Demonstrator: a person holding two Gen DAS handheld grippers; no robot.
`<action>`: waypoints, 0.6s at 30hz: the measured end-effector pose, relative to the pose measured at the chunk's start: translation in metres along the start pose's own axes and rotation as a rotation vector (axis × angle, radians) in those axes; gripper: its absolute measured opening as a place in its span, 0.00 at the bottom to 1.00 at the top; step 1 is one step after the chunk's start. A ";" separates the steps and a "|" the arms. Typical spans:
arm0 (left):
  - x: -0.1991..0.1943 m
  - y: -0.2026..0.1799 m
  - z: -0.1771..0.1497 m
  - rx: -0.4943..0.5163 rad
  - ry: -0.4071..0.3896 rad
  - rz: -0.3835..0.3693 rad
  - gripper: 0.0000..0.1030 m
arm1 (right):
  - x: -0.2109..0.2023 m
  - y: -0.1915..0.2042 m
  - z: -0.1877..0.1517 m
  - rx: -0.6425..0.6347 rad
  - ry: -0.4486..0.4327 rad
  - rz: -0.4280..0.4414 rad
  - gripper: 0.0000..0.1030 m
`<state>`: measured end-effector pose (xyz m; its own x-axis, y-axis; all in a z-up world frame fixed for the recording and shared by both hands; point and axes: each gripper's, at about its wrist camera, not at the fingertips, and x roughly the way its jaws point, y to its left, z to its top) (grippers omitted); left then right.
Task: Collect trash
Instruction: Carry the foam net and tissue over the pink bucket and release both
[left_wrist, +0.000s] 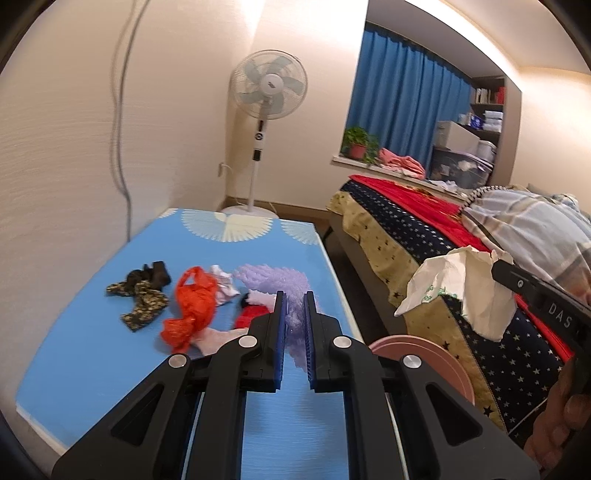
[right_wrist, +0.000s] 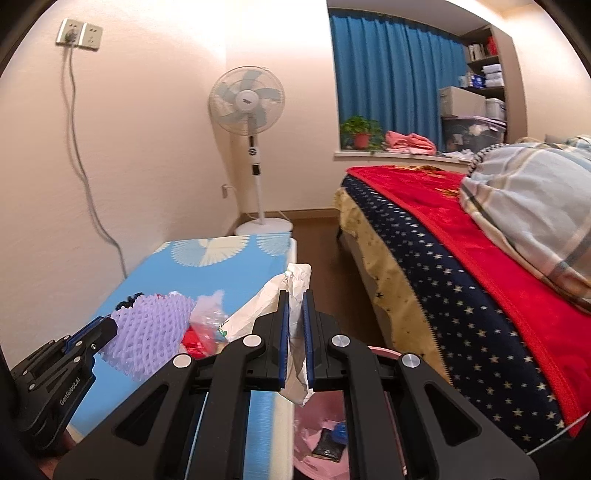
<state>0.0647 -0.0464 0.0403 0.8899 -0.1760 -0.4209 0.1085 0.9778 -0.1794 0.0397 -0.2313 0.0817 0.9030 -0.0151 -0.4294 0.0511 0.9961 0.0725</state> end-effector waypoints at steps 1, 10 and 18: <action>0.002 -0.003 -0.001 0.002 0.004 -0.006 0.09 | -0.001 -0.004 0.000 0.003 -0.001 -0.012 0.07; 0.015 -0.034 -0.006 0.025 0.026 -0.061 0.09 | -0.007 -0.036 0.001 0.017 0.007 -0.099 0.07; 0.023 -0.062 -0.014 0.079 0.044 -0.114 0.09 | -0.013 -0.054 0.001 0.035 0.016 -0.153 0.07</action>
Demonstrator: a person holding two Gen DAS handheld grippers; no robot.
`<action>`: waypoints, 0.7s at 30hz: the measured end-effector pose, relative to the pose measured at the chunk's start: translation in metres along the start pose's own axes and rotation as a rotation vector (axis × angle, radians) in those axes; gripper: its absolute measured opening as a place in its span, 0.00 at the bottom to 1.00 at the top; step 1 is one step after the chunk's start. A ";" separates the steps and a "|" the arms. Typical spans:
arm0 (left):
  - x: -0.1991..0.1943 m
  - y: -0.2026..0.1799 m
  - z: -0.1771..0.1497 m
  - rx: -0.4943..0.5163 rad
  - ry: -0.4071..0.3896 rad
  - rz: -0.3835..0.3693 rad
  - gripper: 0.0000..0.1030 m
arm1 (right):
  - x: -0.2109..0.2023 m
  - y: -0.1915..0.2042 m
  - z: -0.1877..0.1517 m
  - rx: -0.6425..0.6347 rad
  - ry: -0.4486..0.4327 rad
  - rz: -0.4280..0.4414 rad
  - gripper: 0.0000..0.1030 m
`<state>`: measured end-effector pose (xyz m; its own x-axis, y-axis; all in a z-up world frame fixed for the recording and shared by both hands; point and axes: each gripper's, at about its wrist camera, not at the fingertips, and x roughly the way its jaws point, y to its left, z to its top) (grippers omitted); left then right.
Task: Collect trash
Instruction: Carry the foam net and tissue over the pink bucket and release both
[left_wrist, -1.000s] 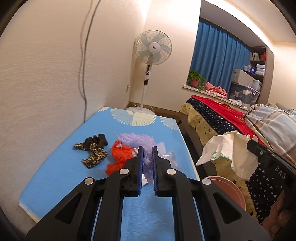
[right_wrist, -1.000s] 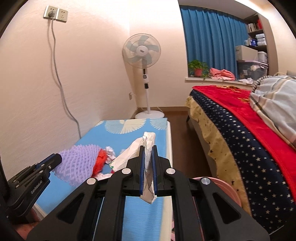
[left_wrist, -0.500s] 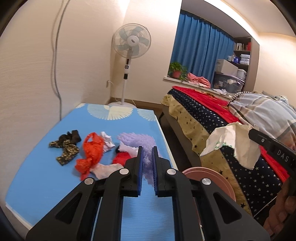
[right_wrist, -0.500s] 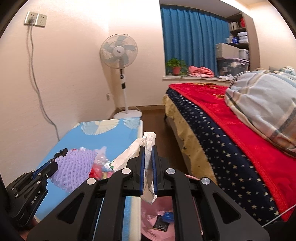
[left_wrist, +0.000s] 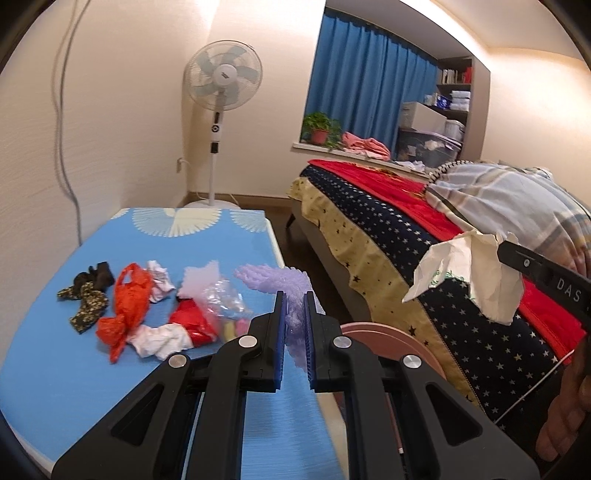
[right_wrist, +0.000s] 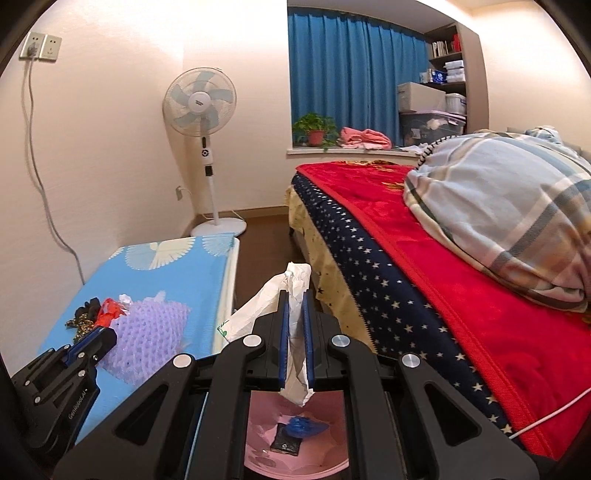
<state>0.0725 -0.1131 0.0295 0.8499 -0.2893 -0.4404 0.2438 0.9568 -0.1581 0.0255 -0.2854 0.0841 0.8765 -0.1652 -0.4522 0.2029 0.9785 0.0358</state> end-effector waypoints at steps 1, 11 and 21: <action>0.001 -0.001 -0.001 0.001 0.003 -0.004 0.09 | 0.001 -0.001 0.000 0.002 0.003 -0.004 0.07; 0.011 -0.012 -0.006 0.020 0.031 -0.035 0.09 | 0.007 -0.008 -0.003 0.017 0.027 -0.033 0.07; 0.022 -0.020 -0.012 0.030 0.061 -0.059 0.09 | 0.014 -0.011 -0.003 0.026 0.049 -0.048 0.07</action>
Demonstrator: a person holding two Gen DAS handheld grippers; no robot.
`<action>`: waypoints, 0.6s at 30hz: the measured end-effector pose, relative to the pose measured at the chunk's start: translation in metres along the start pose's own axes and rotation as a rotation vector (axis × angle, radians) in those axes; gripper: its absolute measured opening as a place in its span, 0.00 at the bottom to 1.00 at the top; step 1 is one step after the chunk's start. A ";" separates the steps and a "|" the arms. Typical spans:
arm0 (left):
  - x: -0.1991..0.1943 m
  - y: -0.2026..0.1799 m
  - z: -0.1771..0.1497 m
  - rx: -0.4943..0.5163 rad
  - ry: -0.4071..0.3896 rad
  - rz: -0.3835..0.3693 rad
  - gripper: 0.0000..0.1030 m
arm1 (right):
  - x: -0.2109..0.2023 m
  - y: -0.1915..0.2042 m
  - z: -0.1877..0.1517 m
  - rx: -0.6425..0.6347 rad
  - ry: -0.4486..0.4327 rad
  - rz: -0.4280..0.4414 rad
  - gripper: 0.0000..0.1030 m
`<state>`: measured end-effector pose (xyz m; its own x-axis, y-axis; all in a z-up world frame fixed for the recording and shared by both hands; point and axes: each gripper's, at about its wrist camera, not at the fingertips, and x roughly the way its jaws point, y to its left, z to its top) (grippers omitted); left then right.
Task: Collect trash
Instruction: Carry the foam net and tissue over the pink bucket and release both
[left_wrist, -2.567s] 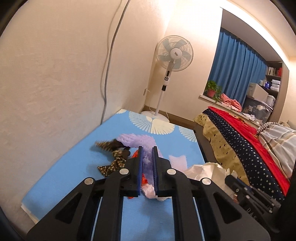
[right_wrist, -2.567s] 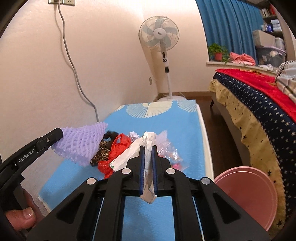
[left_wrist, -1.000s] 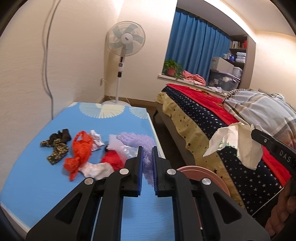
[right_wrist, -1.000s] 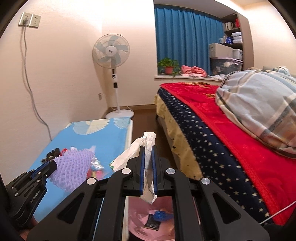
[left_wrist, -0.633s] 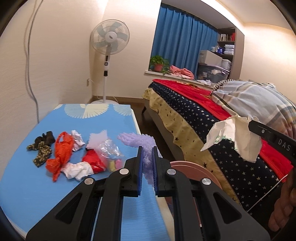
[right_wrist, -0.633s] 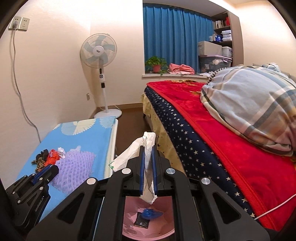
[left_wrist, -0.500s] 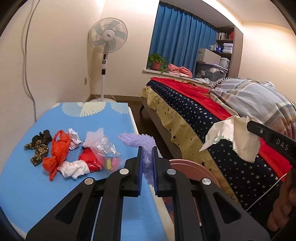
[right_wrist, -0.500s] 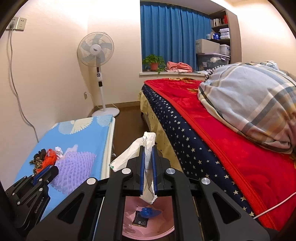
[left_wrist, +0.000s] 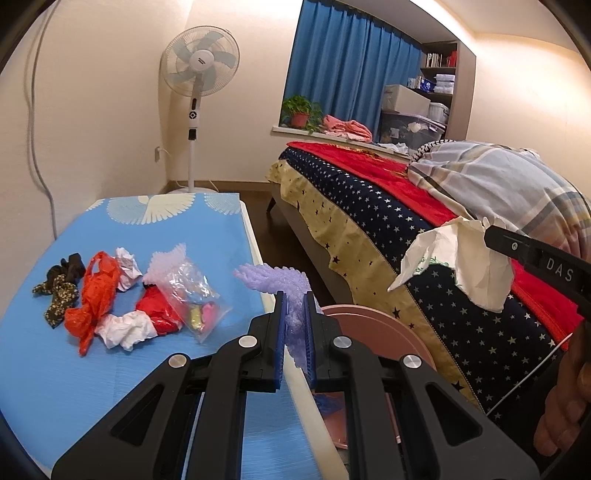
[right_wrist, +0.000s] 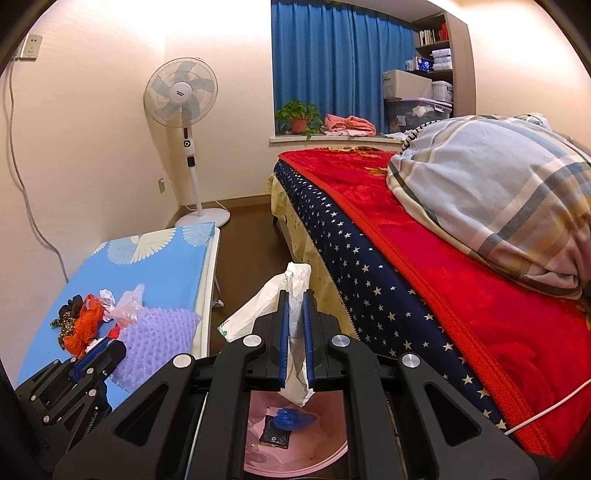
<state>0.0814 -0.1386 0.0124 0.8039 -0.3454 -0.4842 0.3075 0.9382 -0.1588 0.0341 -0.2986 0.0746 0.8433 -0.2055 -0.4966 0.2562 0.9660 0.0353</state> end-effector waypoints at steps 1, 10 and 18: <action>0.002 -0.001 0.000 0.000 0.003 -0.003 0.09 | 0.001 0.000 0.000 0.000 0.002 -0.001 0.07; 0.010 -0.007 -0.003 0.005 0.020 -0.020 0.09 | 0.009 -0.002 -0.001 0.001 0.019 -0.009 0.07; 0.019 -0.007 -0.005 0.006 0.032 -0.027 0.09 | 0.014 -0.008 -0.003 0.023 0.026 -0.022 0.07</action>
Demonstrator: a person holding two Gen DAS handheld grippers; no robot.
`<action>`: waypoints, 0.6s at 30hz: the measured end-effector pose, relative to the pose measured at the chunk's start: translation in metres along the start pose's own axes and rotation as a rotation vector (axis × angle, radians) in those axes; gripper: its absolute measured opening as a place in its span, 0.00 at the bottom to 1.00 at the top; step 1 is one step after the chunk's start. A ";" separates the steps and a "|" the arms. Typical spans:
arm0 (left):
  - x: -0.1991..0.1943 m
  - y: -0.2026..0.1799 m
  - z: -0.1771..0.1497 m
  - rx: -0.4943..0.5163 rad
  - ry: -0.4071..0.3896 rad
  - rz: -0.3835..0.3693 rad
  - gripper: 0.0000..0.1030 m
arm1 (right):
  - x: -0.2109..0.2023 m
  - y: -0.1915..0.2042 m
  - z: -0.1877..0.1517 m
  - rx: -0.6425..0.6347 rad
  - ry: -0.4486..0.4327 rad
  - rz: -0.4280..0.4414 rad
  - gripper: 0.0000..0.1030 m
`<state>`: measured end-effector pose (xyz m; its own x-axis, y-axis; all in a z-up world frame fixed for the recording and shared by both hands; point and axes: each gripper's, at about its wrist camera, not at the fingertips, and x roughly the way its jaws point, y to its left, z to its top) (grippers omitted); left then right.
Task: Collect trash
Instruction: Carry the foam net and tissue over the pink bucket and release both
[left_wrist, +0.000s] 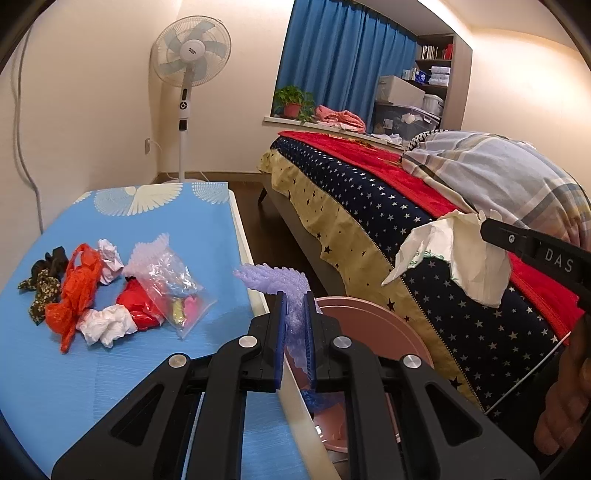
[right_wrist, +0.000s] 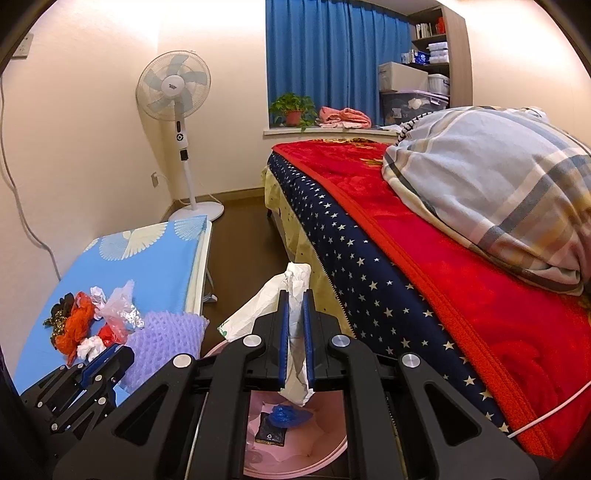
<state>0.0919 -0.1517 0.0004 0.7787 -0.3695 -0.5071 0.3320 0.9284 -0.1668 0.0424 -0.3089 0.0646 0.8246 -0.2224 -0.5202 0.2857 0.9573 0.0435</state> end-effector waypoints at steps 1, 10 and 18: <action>0.000 0.000 0.000 0.004 0.001 0.002 0.09 | 0.001 -0.001 -0.001 0.011 0.006 0.002 0.07; 0.002 -0.013 -0.006 0.036 0.011 -0.030 0.09 | 0.002 -0.002 -0.002 0.014 0.008 0.001 0.07; 0.008 -0.019 -0.010 0.043 0.026 -0.046 0.09 | 0.006 -0.003 -0.003 0.018 0.016 -0.005 0.07</action>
<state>0.0867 -0.1719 -0.0094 0.7481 -0.4097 -0.5221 0.3897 0.9079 -0.1541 0.0450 -0.3121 0.0585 0.8153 -0.2237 -0.5340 0.2986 0.9527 0.0567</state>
